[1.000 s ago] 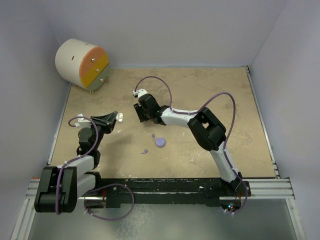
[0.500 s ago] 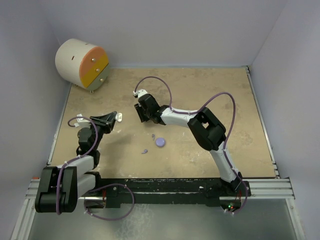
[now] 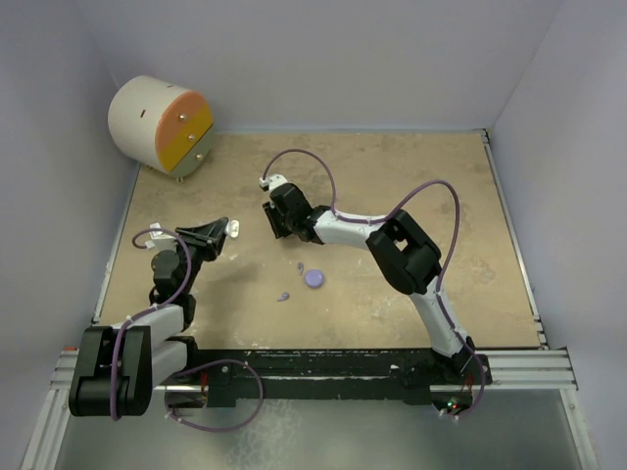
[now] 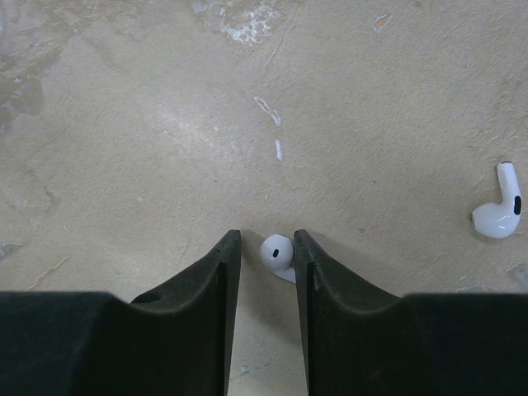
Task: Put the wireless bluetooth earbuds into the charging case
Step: Adjust the earbud at the center of the board.
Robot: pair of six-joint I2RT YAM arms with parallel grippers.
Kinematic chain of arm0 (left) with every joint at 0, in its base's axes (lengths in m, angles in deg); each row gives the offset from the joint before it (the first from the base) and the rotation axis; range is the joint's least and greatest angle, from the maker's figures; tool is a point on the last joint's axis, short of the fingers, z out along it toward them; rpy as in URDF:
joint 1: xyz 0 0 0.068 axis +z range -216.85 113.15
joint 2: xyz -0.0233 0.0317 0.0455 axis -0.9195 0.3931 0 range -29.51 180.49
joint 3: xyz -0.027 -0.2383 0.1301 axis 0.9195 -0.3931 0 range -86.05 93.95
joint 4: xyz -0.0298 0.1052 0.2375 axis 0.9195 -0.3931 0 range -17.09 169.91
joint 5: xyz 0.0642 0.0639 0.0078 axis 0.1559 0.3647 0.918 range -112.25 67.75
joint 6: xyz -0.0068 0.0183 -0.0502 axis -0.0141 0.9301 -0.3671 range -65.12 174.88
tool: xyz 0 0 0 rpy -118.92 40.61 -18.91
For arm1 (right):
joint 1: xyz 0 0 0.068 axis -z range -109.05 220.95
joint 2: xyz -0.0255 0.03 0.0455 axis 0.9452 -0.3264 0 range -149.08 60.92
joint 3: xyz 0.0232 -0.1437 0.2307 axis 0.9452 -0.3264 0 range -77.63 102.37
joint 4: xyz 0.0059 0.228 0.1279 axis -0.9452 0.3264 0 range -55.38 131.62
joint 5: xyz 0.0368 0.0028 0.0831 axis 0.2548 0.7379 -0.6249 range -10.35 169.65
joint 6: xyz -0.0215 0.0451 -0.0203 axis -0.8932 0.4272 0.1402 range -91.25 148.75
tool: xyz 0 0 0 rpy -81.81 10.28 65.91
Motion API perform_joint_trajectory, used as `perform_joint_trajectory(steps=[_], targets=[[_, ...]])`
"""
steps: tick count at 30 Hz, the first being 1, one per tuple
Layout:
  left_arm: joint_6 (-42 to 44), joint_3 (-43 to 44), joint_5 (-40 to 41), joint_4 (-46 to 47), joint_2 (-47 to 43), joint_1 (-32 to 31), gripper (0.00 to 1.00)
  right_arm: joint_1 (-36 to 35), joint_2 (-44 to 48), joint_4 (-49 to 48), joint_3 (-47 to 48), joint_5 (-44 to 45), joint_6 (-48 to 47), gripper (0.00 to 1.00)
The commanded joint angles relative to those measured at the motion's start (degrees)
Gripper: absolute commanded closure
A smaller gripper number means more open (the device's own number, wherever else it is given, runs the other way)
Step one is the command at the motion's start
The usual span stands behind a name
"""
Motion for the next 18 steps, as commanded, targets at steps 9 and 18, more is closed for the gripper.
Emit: perform_joint_trajectory(steps=[9, 18], targets=[[-0.8, -0.7, -1.0, 3.9, -0.2, 0.6, 1.00, -0.3, -0.5, 1.4, 0.3, -0.9, 0.8, 0.57], [-0.8, -0.7, -1.0, 3.8, -0.4, 0.7, 1.00, -0.3, -0.5, 2.2, -0.4, 0.6, 0.3, 0.60]])
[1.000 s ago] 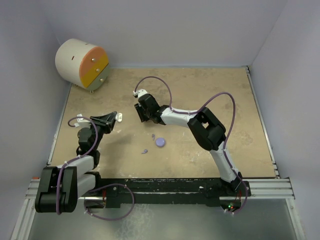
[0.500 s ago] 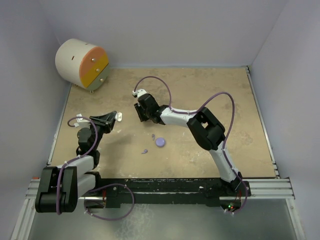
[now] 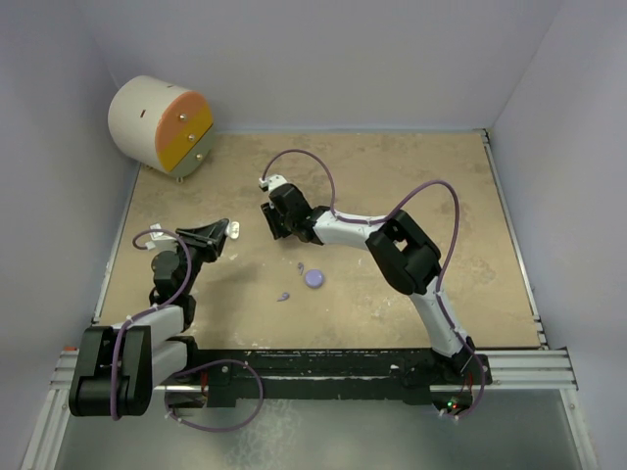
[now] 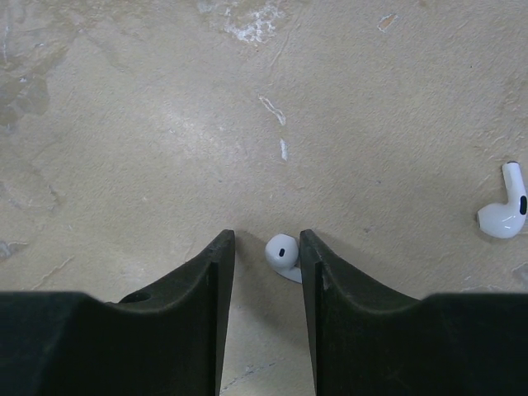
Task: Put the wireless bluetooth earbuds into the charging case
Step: Adjust the earbud at the center of the board.
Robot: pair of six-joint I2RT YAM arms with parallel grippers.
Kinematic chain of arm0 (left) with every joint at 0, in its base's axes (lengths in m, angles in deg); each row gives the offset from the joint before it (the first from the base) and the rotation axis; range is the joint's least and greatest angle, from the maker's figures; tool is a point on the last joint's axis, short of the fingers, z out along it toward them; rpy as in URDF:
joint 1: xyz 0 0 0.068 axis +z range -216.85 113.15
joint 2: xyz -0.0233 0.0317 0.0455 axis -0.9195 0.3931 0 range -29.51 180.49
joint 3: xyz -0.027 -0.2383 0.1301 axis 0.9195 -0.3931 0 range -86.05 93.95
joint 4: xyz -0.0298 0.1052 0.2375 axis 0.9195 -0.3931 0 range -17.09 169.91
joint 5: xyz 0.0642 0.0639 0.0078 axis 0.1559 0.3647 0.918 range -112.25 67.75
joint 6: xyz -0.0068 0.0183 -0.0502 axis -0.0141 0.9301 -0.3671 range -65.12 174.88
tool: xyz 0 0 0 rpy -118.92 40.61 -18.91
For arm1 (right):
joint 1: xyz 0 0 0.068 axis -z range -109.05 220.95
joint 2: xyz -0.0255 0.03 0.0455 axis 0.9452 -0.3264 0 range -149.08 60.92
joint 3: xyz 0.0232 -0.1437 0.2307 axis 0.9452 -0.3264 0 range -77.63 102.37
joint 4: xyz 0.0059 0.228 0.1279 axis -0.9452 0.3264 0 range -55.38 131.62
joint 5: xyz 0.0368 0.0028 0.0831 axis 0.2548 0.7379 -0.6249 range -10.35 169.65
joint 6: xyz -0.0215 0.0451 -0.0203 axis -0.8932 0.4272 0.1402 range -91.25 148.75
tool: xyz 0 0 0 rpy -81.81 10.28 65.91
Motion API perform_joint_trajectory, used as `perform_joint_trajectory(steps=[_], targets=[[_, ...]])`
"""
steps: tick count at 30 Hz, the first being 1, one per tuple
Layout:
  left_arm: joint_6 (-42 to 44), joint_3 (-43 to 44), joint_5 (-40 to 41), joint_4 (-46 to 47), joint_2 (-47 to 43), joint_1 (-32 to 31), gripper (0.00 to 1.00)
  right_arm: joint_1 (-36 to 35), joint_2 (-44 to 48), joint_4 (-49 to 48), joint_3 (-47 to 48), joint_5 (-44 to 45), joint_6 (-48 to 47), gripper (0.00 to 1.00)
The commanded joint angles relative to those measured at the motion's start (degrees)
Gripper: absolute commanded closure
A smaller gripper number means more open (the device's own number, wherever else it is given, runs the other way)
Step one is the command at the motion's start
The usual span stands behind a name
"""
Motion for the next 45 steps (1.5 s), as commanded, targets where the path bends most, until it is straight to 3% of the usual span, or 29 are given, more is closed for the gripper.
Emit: perform_joint_trajectory(steps=[1, 45], targets=[[-0.4, -0.4, -0.6, 3.6, -0.4, 0.5, 1.00, -0.3, -0.6, 2.4, -0.5, 0.9, 0.1, 0.61], [-0.6, -0.5, -0.5, 3.7, -0.1, 0.5, 1.00, 2.2, 0.6, 3.2, -3.0, 5.5, -1.6, 0.63]])
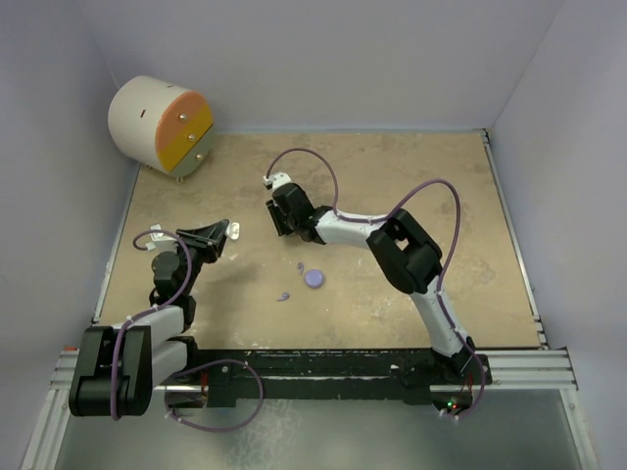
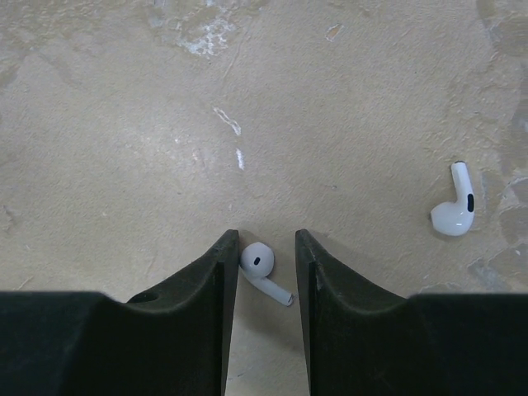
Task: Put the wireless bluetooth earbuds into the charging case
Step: Adjust the earbud at the center of the board.
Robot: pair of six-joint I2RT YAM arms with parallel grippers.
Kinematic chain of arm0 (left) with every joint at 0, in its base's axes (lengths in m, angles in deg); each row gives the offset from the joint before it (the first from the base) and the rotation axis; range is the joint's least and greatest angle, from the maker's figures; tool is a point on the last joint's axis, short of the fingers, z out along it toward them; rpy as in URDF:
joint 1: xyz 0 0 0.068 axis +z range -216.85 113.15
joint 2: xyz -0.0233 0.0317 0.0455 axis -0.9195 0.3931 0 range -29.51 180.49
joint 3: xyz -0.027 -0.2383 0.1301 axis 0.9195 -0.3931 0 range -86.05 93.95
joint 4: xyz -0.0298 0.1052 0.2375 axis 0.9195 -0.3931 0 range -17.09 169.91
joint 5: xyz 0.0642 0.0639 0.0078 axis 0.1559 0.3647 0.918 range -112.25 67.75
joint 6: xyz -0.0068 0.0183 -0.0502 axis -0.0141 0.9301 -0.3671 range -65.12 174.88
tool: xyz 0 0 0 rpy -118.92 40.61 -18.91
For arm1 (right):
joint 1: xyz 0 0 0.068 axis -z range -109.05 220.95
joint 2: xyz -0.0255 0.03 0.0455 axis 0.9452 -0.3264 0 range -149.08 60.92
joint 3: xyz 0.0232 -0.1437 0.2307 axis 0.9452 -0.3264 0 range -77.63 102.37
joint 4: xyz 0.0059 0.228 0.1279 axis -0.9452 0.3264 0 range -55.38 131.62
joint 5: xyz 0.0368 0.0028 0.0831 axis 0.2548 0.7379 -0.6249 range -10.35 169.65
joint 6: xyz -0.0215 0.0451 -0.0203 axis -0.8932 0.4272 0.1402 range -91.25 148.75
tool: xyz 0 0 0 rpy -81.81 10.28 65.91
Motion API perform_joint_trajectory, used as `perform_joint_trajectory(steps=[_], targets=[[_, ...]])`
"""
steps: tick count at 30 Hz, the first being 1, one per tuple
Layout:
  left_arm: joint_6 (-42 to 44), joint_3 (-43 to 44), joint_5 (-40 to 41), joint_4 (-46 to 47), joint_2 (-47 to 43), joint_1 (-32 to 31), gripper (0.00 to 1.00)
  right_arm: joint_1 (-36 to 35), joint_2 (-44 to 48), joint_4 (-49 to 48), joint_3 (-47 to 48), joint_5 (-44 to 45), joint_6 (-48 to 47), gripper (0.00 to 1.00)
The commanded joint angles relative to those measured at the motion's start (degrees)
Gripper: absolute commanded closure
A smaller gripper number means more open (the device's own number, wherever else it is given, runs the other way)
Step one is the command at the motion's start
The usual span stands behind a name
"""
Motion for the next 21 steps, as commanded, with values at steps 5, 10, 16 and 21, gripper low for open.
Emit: perform_joint_trajectory(steps=[5, 10, 16, 21], targets=[[-0.5, -0.1, -0.4, 3.8, 0.2, 0.6, 1.00, 1.4, 1.1, 4.6, -2.4, 1.9, -0.8, 0.64], [-0.5, -0.2, -0.4, 3.9, 0.2, 0.6, 1.00, 1.4, 1.4, 4.7, -2.7, 1.1, -0.6, 0.64], [-0.4, -0.2, -0.3, 3.9, 0.3, 0.6, 1.00, 1.4, 1.6, 5.2, -3.8, 1.7, -0.2, 0.64], [-0.5, -0.2, -0.4, 3.9, 0.3, 0.5, 1.00, 1.4, 2.1, 5.4, -4.4, 1.7, -0.3, 0.64]])
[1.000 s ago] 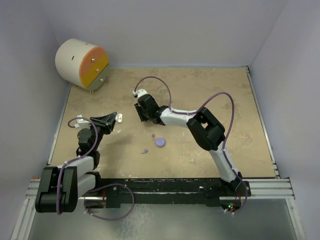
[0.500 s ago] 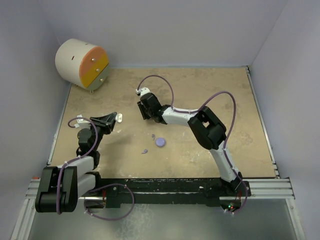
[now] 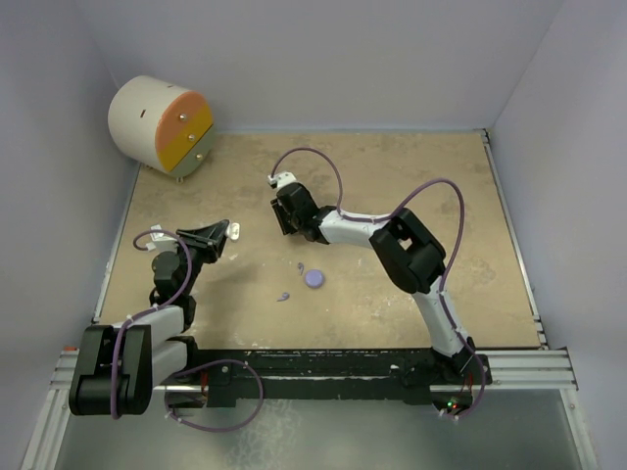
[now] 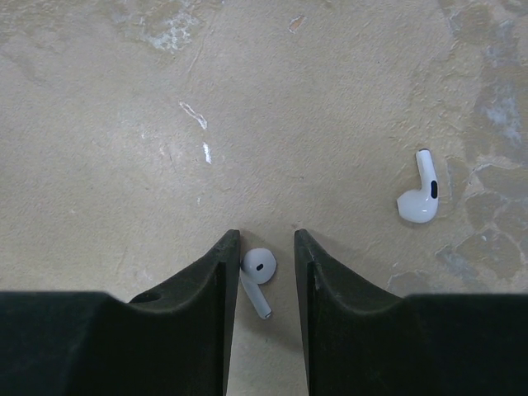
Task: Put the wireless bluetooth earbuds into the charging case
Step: Adjust the earbud at the center of the board.
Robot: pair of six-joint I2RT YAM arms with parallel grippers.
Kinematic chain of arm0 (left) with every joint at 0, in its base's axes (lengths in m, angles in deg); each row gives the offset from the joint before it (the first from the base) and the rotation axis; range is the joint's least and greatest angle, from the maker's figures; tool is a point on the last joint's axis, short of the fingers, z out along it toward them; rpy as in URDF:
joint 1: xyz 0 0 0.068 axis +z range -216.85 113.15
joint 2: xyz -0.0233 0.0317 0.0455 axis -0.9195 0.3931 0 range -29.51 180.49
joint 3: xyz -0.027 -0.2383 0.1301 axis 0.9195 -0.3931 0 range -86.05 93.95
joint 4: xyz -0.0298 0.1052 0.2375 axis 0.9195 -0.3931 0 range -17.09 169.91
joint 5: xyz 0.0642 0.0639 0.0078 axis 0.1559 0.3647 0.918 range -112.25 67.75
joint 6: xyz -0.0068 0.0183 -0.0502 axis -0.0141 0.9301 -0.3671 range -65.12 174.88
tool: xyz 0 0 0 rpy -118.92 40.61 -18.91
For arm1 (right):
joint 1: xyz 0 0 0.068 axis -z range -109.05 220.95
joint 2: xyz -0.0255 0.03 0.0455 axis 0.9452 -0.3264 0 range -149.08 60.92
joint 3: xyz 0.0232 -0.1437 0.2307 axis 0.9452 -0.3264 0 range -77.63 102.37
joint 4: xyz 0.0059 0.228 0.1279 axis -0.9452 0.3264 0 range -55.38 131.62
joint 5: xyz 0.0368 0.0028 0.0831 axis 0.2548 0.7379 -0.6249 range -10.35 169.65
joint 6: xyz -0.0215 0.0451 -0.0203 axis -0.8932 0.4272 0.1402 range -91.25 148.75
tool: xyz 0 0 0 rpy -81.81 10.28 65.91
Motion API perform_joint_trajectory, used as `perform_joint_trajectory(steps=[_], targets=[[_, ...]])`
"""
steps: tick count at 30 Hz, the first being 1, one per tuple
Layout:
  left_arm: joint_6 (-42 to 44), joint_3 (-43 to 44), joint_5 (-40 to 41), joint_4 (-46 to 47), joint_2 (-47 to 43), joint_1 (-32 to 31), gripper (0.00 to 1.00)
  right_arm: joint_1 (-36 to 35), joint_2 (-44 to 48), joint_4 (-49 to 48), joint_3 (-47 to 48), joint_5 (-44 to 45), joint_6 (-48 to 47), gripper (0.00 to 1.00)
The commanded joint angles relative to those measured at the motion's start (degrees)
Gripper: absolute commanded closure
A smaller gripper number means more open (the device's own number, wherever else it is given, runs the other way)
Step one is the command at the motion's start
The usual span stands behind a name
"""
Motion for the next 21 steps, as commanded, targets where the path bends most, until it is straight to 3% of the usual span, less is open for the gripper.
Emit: perform_joint_trajectory(steps=[1, 14, 21], targets=[[-0.5, -0.2, -0.4, 3.9, 0.0, 0.5, 1.00, 0.4, 1.1, 6.2, -2.6, 0.7, 0.0, 0.64], [-0.5, -0.2, -0.3, 3.8, 0.0, 0.5, 1.00, 0.2, 1.9, 5.8, -4.3, -0.1, 0.0, 0.65], [-0.6, -0.2, -0.3, 3.7, -0.3, 0.6, 1.00, 0.3, 1.4, 5.8, -4.1, -0.5, 0.0, 0.74]])
